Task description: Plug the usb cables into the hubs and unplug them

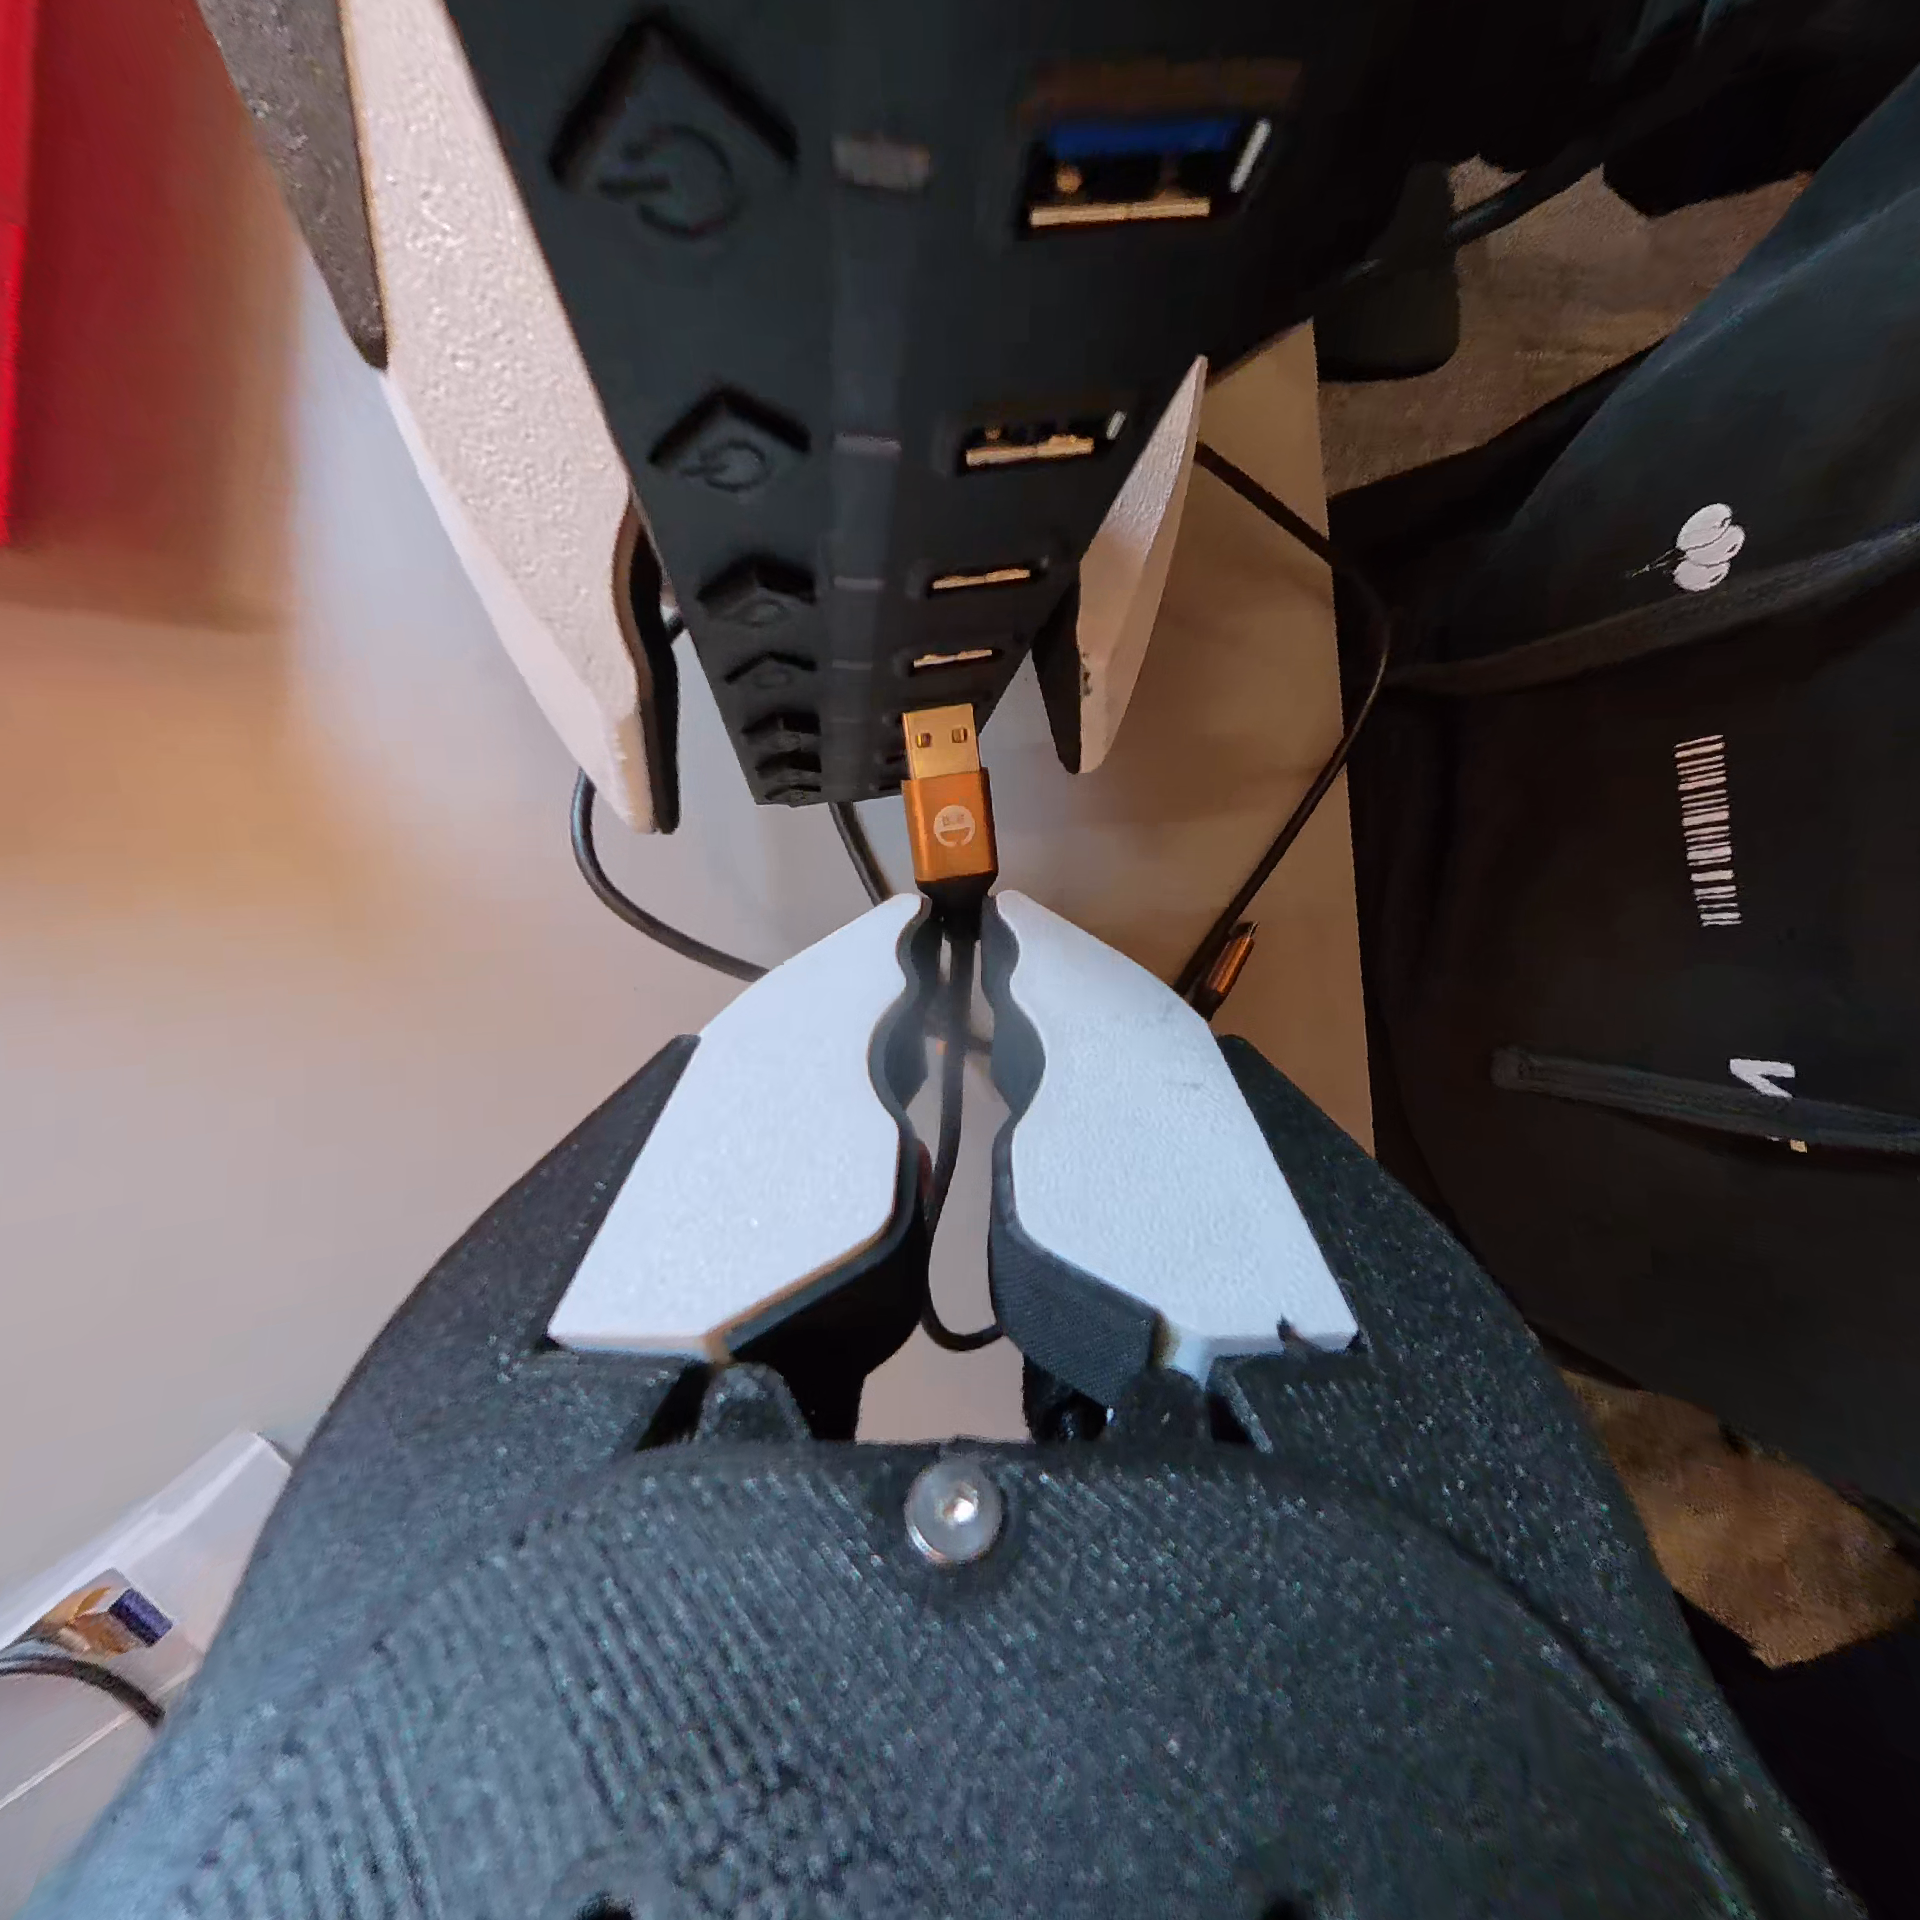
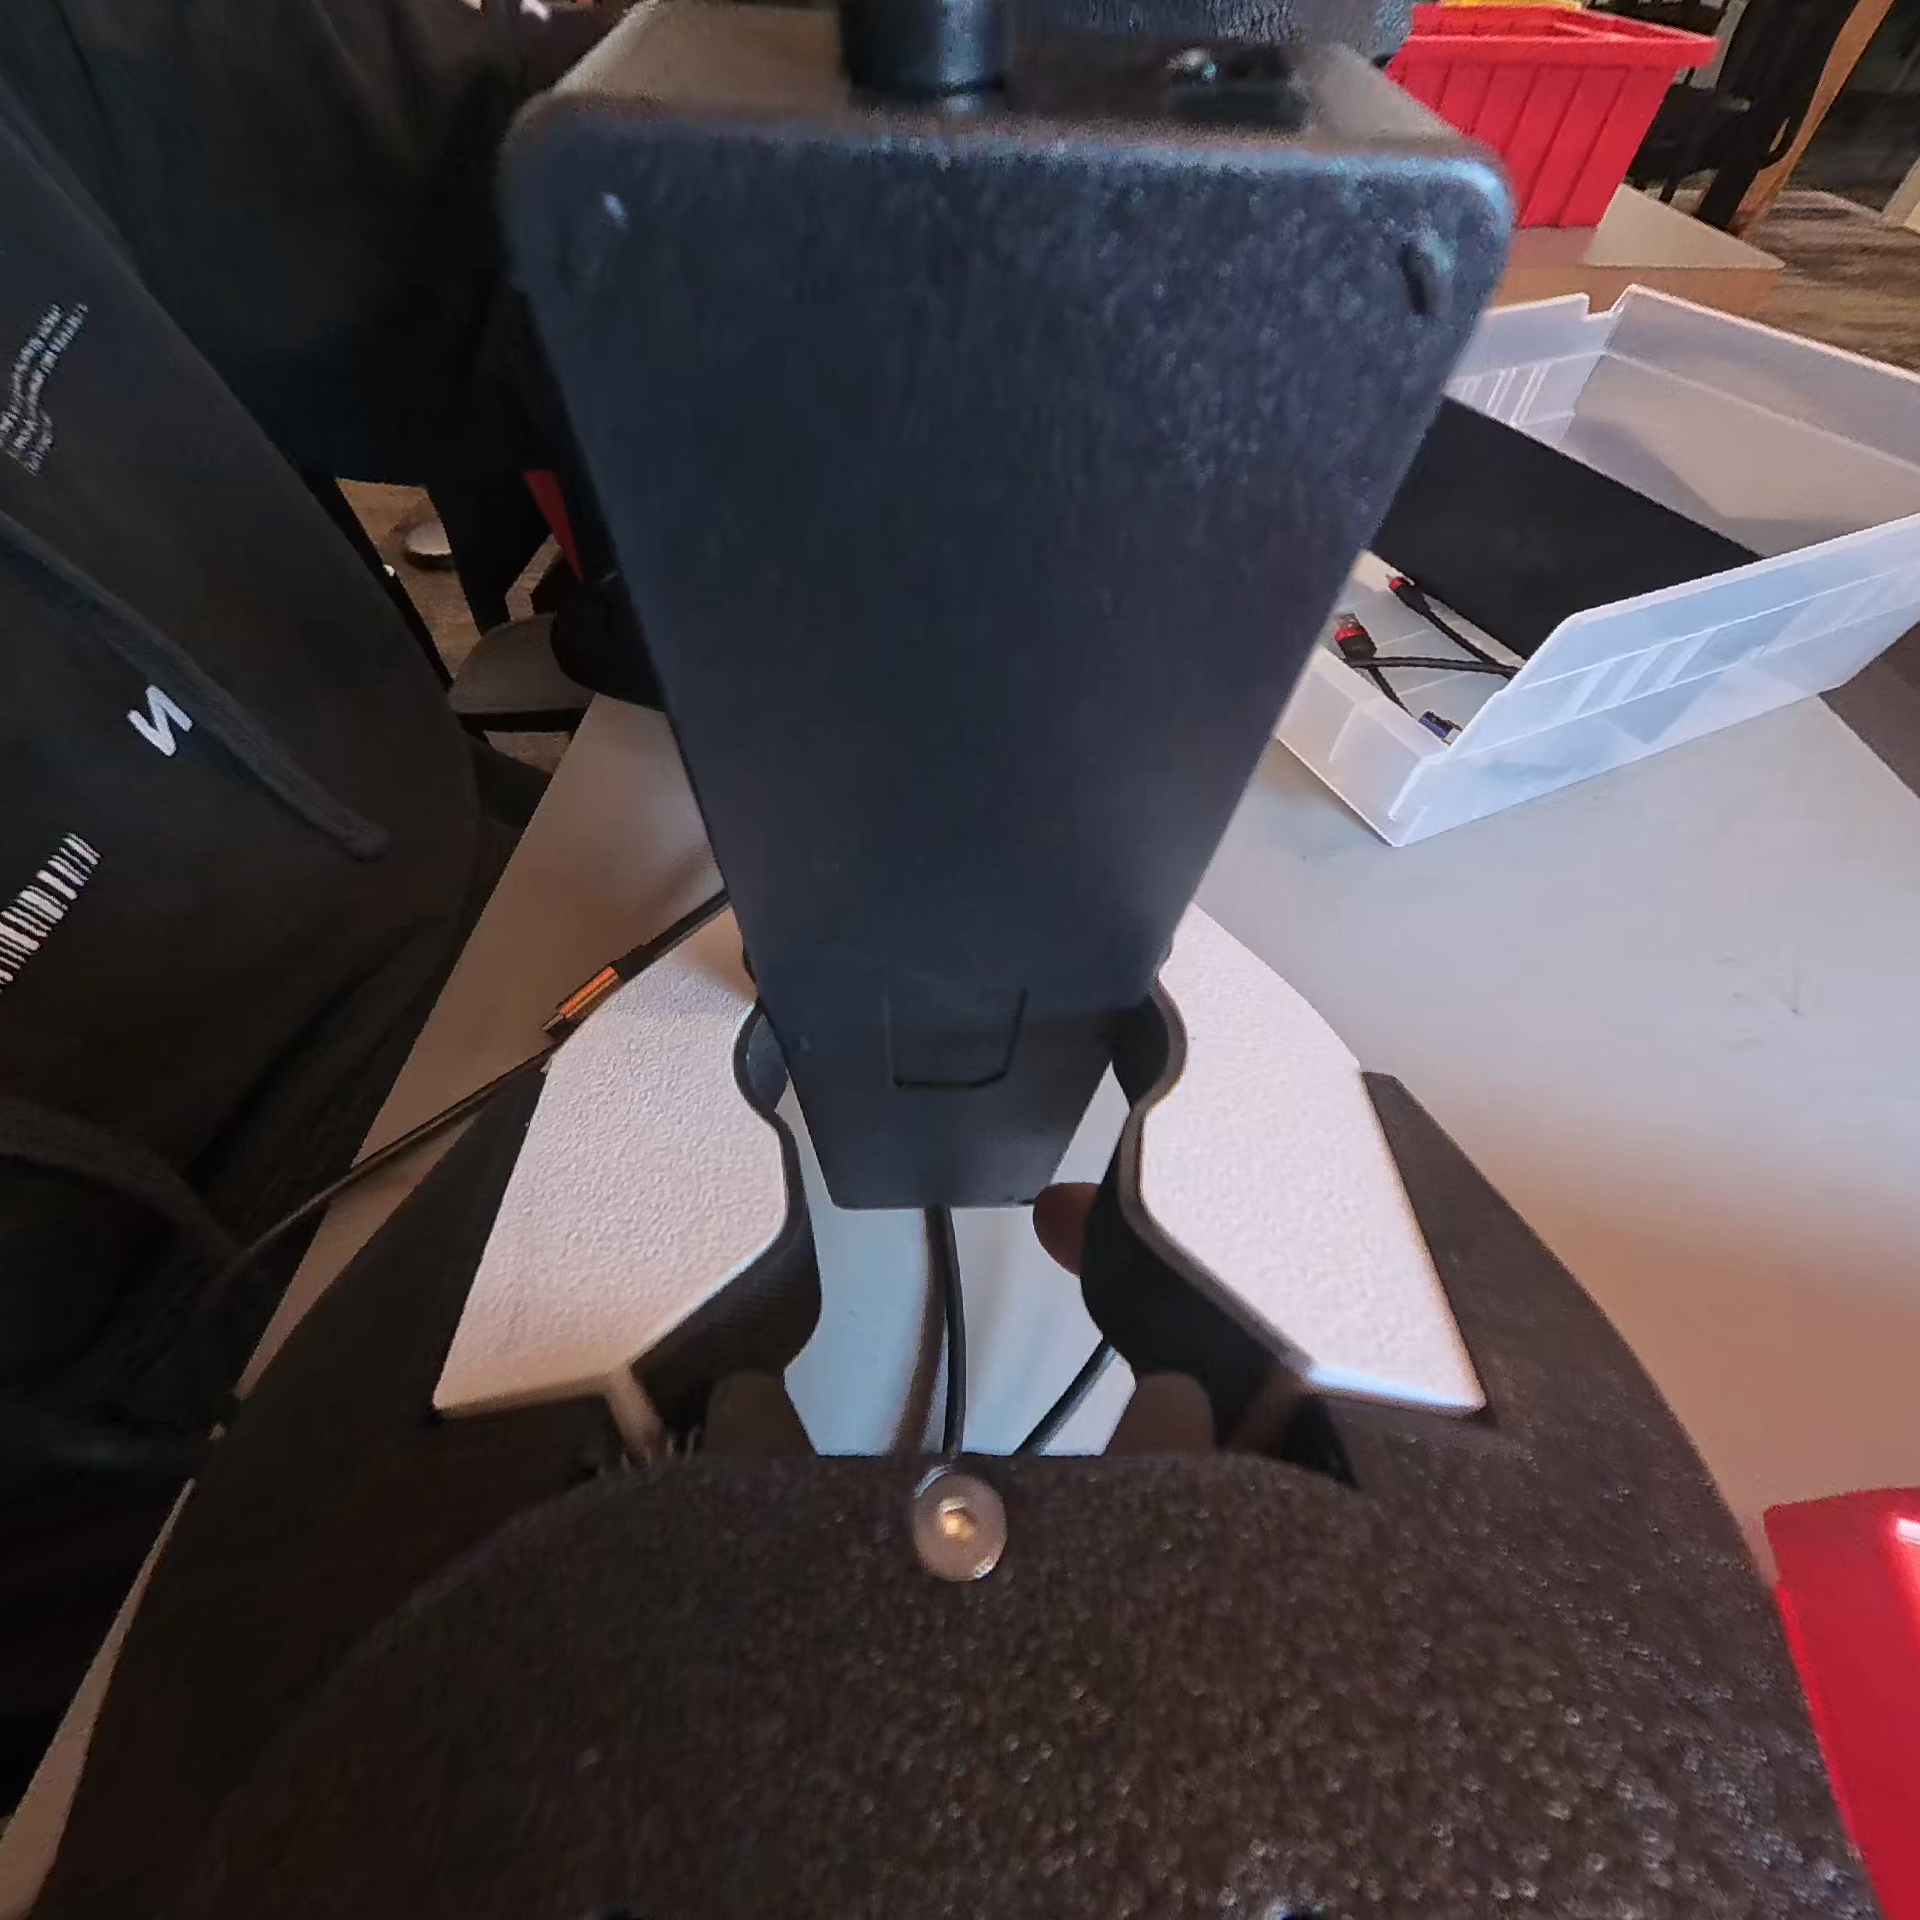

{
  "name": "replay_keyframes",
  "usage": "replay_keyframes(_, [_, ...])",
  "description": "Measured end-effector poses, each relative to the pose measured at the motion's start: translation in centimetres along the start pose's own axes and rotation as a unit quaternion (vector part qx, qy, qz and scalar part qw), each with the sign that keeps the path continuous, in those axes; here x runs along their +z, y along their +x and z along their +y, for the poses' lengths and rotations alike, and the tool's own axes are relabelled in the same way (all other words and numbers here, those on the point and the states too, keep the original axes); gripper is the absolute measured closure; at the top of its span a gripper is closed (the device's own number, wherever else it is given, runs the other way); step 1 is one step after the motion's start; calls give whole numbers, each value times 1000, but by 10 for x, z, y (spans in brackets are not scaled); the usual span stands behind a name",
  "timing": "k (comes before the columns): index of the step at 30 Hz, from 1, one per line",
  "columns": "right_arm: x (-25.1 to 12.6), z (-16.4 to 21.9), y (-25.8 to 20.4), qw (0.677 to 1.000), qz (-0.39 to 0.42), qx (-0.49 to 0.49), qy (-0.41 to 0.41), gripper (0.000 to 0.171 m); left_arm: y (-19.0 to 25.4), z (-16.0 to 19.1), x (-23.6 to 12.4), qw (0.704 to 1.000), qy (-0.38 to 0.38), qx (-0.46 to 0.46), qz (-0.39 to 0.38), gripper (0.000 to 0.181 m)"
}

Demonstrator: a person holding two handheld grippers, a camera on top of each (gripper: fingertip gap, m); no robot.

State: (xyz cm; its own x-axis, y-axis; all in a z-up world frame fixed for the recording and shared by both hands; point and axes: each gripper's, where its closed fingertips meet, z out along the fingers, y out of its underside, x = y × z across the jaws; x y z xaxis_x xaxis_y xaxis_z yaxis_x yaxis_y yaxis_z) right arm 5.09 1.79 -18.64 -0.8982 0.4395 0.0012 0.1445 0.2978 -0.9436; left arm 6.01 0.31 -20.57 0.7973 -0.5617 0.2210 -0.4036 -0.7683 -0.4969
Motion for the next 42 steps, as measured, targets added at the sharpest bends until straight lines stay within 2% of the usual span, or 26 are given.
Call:
replay_keyframes(1, [-1, -1, 0, 1000, -1, 1, 3, 108, 1, -2, -2, 1000, 15, -2, 3, 174])
replay_keyframes(4, [-6, -4, 2, 1000, 2, 5, 15, 108, 0, -12, -11, 996, 81, -24, 13, 174])
replay_keyframes(9, [-6, -6, 0, 1000, -3, 8, 24, 108, 3, -19, -17, 988, 145, -46, 32, 174])
replay_keyframes(12, [-6, -7, 1, 999, -4, 12, 30, 108, 4, -18, -15, 985, 158, -55, 33, 174])
replay_keyframes(19, [-13, -22, 2, 996, -7, 23, 84, 108, 3, -29, -25, 965, 255, -50, 21, 174])
replay_keyframes(21, [-12, -23, 3, 996, -5, 22, 85, 108, 5, -31, -20, 965, 258, -46, 20, 174])
replay_keyframes(25, [-20, -24, 9, 995, 7, 30, 98, 108, -2, -38, -25, 952, 303, -46, -17, 174])
replay_keyframes(28, [-19, -23, 9, 996, 13, 27, 88, 108, -2, -37, -26, 952, 299, -23, -51, 174])
replay_keyframes(32, [-12, -18, 7, 997, 11, 24, 75, 108, -6, -26, -22, 959, 260, 3, -109, 137])
replay_keyframes(34, [-8, -19, 5, 997, 11, 18, 69, 108, -2, -25, -14, 962, 258, -9, -88, 127])
replay_keyframes(39, [2, -24, -4, 998, 11, -4, 67, 108, -13, -26, 17, 960, 226, -7, -163, 110])
replay_keyframes(41, [5, -27, -8, 998, 12, -16, 67, 108, -14, -37, 21, 949, 257, -1, -184, 114])
replay_keyframes(42, [6, -28, -9, 998, 12, -20, 66, 108, -13, -41, 20, 943, 271, 11, -193, 126])
